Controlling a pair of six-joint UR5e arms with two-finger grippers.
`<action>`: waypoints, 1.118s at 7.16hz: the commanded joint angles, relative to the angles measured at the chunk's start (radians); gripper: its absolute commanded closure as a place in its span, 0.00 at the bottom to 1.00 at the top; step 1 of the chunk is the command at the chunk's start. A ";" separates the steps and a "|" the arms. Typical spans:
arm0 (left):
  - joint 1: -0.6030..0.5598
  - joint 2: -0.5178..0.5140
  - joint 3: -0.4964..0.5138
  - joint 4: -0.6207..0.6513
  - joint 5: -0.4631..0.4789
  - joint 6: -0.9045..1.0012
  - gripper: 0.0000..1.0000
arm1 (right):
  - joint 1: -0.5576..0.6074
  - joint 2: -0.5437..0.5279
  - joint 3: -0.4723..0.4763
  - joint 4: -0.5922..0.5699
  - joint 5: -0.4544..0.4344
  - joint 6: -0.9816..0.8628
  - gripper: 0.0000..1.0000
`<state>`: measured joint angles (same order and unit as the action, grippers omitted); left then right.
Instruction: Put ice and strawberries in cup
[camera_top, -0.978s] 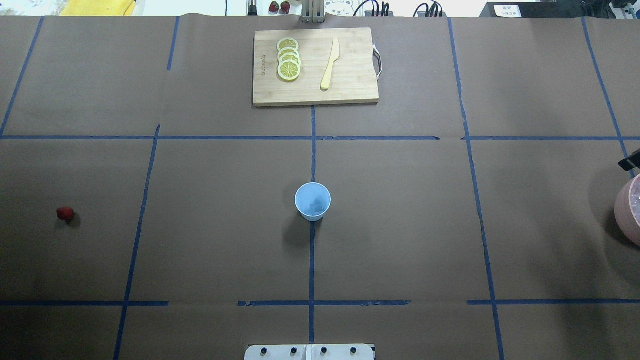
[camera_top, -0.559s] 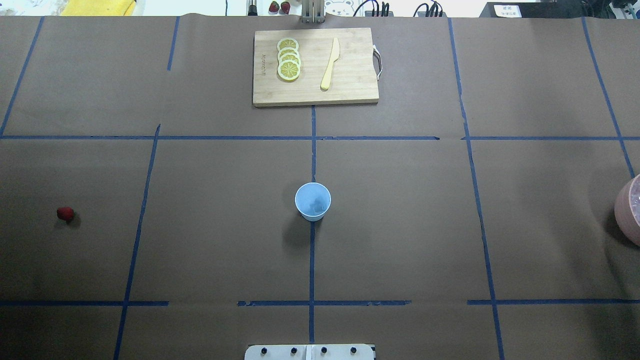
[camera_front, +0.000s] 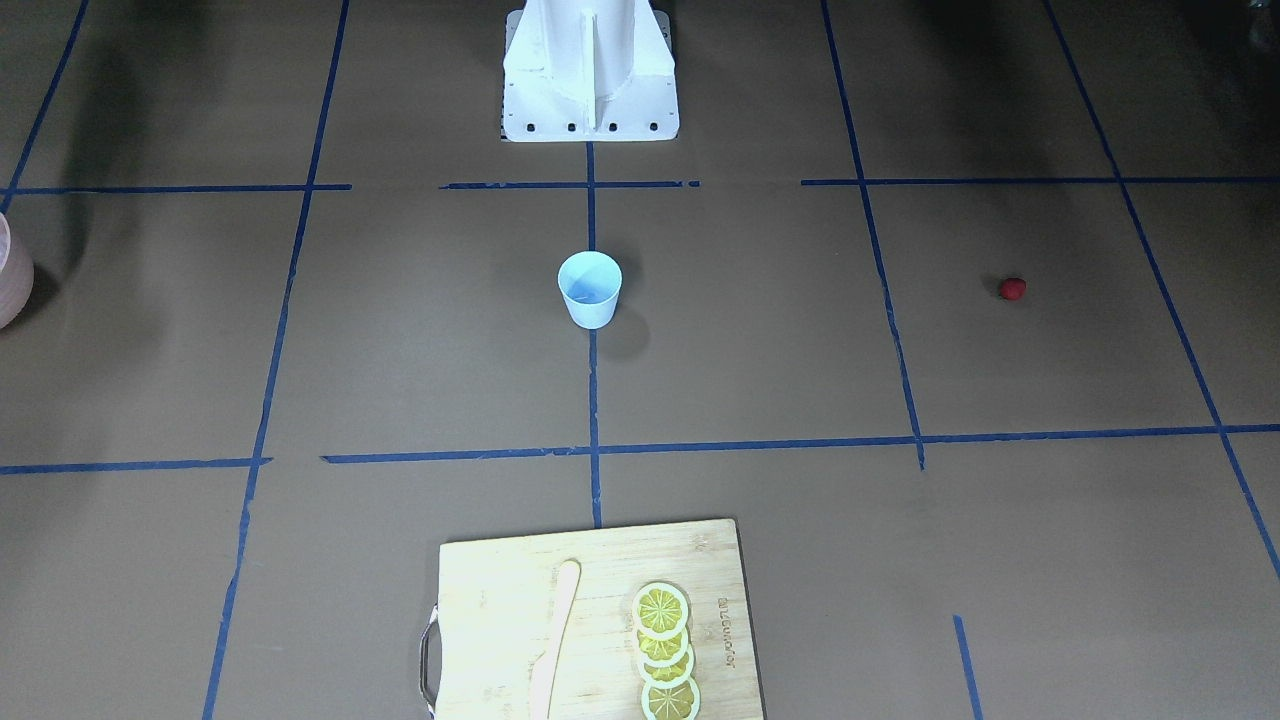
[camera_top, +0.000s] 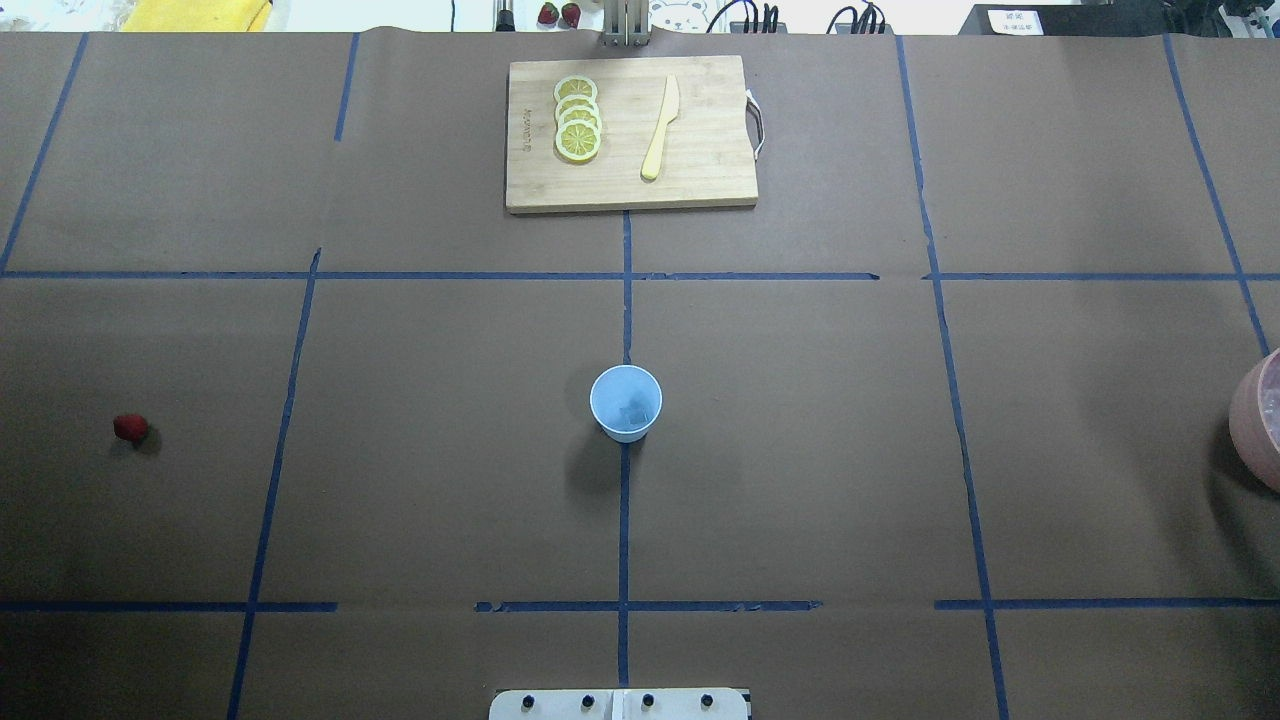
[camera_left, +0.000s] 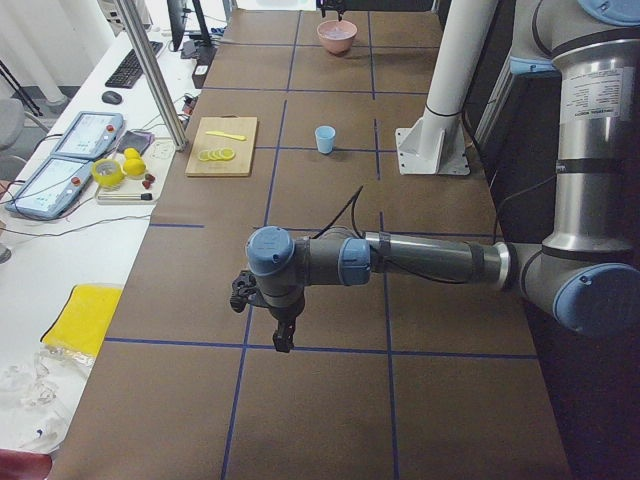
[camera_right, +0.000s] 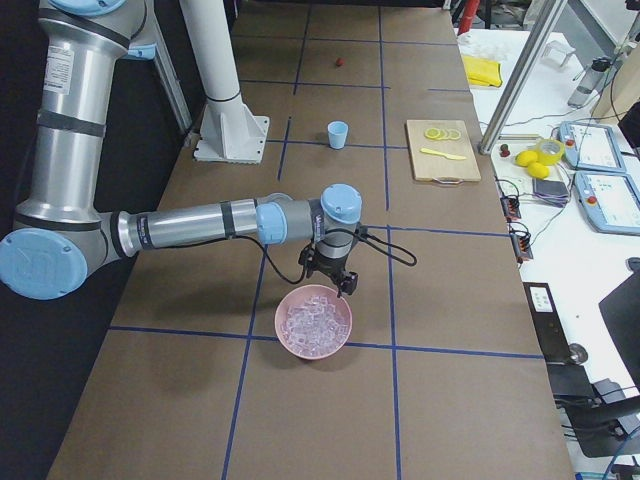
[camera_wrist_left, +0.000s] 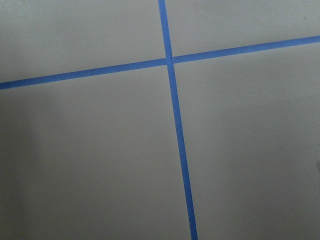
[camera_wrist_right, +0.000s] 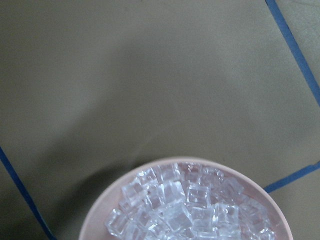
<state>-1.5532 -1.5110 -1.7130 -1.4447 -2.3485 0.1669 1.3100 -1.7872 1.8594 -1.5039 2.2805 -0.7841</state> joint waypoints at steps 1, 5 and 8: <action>0.001 0.000 0.000 0.003 0.000 0.000 0.00 | 0.000 -0.021 -0.118 0.206 0.002 0.037 0.02; 0.002 0.002 0.001 0.004 0.000 -0.001 0.00 | -0.001 -0.055 -0.115 0.214 -0.013 0.036 0.10; 0.002 0.002 0.001 0.006 0.000 -0.001 0.00 | -0.038 -0.055 -0.117 0.214 -0.015 0.037 0.13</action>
<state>-1.5514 -1.5094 -1.7119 -1.4391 -2.3485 0.1657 1.2917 -1.8420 1.7433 -1.2901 2.2663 -0.7476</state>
